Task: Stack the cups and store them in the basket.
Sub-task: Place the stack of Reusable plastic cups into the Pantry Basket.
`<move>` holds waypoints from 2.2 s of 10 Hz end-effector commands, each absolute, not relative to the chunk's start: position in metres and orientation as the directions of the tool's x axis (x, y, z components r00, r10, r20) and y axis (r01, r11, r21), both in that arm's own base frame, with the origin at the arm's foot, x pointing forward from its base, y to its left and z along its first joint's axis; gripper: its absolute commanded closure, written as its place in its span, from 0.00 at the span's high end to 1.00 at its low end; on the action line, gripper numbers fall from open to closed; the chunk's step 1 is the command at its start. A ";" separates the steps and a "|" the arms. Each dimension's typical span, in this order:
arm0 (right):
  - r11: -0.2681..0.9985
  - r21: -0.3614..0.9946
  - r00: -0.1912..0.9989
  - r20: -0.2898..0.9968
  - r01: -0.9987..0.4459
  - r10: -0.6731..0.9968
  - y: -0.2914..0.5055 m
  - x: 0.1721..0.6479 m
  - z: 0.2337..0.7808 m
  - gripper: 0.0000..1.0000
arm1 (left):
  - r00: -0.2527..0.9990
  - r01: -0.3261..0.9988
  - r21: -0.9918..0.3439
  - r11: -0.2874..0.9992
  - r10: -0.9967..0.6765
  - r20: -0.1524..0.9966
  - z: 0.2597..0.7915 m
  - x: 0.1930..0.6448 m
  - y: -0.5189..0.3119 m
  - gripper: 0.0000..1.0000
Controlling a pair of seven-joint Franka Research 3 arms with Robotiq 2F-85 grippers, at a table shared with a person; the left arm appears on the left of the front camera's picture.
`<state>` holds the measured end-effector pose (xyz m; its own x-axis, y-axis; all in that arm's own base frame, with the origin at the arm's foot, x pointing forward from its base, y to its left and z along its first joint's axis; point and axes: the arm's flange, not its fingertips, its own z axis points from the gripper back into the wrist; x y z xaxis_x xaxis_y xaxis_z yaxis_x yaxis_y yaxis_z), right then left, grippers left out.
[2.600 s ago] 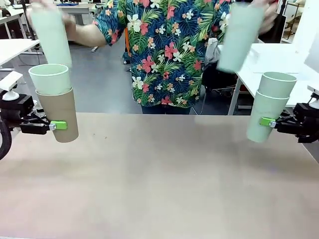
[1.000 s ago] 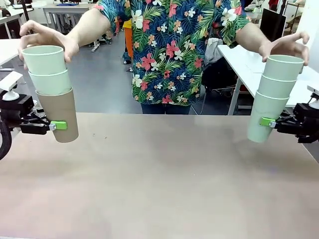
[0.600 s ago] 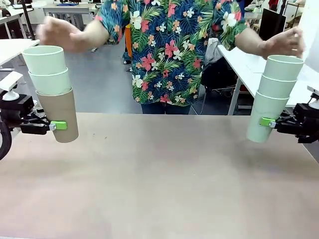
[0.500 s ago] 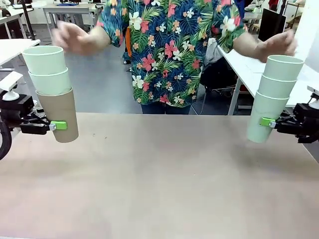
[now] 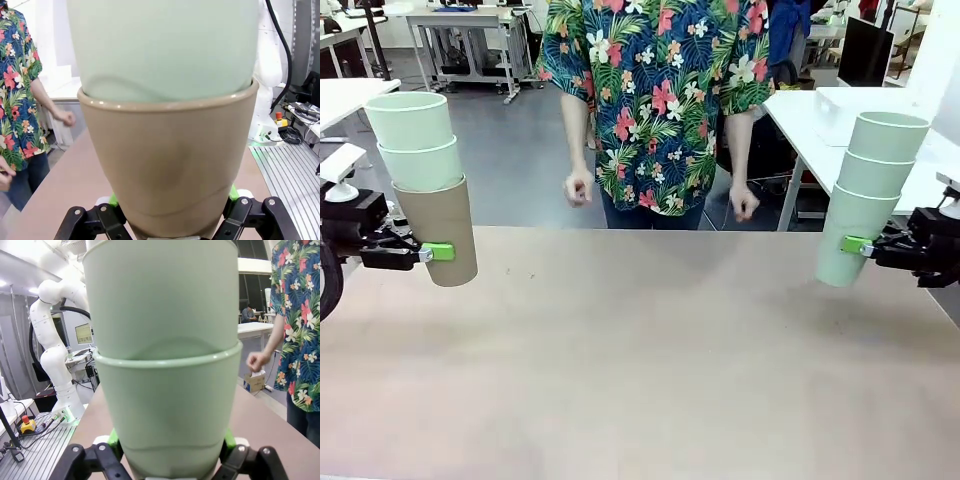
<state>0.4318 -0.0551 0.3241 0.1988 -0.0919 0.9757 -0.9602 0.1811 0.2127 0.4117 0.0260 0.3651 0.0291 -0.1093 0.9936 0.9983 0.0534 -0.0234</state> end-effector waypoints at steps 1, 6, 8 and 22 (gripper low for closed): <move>0.180 0.203 0.189 0.978 -0.962 -0.092 -0.054 0.432 0.329 0.86 | 0.018 0.999 -0.013 0.052 -0.104 0.994 0.367 0.410 0.025 0.83; 0.180 0.203 0.189 0.978 -0.962 -0.092 -0.054 0.432 0.329 0.86 | 0.018 0.999 -0.013 0.052 -0.104 0.994 0.367 0.410 0.025 0.83; 0.180 0.203 0.189 0.978 -0.962 -0.092 -0.054 0.432 0.329 0.86 | 0.018 0.999 -0.013 0.052 -0.104 0.994 0.367 0.410 0.025 0.83; 0.180 0.203 0.189 0.978 -0.962 -0.092 -0.054 0.432 0.329 0.86 | 0.018 0.999 -0.013 0.052 -0.104 0.994 0.367 0.410 0.025 0.83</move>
<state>0.4318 -0.0551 0.3241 0.1989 -0.0919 0.9757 -0.9602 0.1811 0.2128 0.4117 0.0260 0.3650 0.0291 -0.1094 0.9936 0.9983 0.0534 -0.0234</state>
